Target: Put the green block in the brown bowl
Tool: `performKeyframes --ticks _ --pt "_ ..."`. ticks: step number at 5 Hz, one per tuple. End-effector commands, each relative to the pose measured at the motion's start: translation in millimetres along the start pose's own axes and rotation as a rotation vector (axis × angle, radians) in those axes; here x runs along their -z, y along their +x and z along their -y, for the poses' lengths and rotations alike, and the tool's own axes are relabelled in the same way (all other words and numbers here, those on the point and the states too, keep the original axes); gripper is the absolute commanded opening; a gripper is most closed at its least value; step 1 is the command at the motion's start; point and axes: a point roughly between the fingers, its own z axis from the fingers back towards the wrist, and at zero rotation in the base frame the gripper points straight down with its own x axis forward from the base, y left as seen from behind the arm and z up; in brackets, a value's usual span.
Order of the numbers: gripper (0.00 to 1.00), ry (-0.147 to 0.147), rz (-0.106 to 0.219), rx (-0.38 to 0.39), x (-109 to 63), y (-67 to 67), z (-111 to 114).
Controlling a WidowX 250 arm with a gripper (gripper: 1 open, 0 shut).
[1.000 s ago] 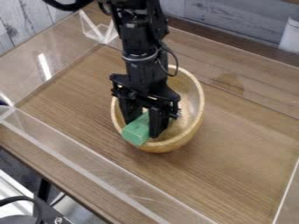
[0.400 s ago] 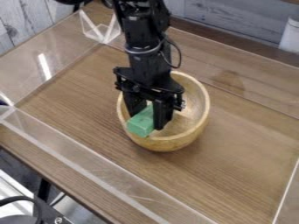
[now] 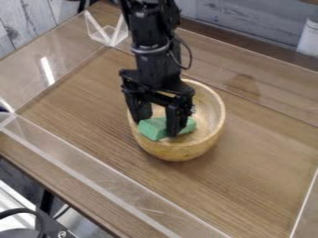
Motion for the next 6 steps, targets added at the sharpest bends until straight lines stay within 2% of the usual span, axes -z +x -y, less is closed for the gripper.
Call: performKeyframes --ticks 1,6 --pt "1.00 0.012 0.082 0.010 -24.6 9.3 -2.4" --pt "1.00 0.041 0.116 0.002 -29.3 17.6 -7.8"
